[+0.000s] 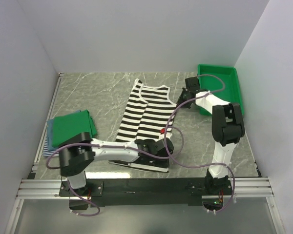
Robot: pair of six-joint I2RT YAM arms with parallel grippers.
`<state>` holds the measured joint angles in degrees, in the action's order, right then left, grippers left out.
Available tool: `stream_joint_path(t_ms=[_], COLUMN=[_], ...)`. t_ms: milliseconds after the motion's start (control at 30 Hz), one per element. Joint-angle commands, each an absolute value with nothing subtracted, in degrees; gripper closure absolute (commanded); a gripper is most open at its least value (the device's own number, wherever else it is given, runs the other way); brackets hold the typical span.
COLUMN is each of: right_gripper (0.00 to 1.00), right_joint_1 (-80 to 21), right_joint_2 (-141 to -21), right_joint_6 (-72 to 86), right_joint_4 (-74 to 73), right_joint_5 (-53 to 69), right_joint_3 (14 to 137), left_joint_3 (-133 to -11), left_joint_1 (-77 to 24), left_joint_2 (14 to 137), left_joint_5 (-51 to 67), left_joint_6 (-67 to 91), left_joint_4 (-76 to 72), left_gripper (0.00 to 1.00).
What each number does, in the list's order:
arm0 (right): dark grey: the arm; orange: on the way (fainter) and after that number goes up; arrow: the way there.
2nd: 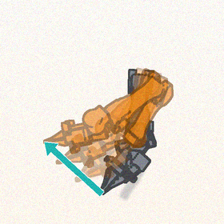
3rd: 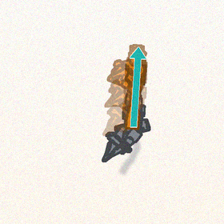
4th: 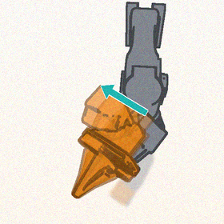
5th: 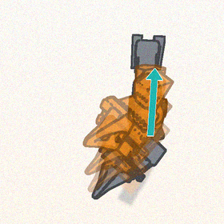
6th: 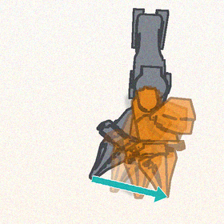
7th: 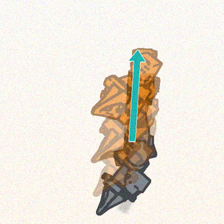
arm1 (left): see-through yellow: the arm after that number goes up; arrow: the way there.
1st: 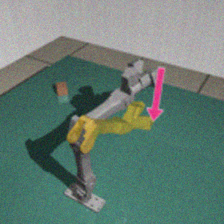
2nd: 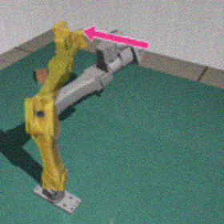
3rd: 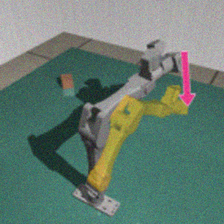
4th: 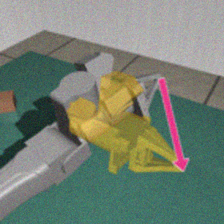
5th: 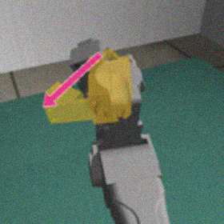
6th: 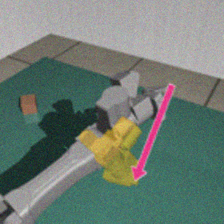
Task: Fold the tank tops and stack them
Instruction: Fold the tank top
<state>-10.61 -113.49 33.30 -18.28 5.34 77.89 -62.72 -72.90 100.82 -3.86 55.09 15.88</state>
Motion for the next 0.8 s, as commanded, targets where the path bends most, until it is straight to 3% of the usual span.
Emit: stream_joint_path(t_ms=[0,333,633,767], right_gripper=[1.0,1.0,1.0,1.0], right_joint_1=[-9.84,-12.65,-12.83,-12.57], right_joint_2=[-106.27,-106.61,-108.99,-108.28], right_joint_6=[31.47,31.46,31.11,30.85], right_joint_4=[-17.84,-21.26,-21.01,-20.04], right_joint_5=[1.85,1.32,0.09,0.09], right_joint_3=[77.34,82.61,81.31,79.46], left_joint_3=[-59.16,-49.4,-59.66,-63.1], left_joint_1=[-73.48,-70.14,-71.45,-72.24], left_joint_2=[93.18,82.97,95.17,100.01], left_joint_5=[-2.9,-5.63,-2.9,-2.99], left_joint_6=[54.66,58.27,52.91,52.38], left_joint_4=[8.71,7.21,6.59,8.17], left_gripper=[0.99,0.99,0.56,0.5])
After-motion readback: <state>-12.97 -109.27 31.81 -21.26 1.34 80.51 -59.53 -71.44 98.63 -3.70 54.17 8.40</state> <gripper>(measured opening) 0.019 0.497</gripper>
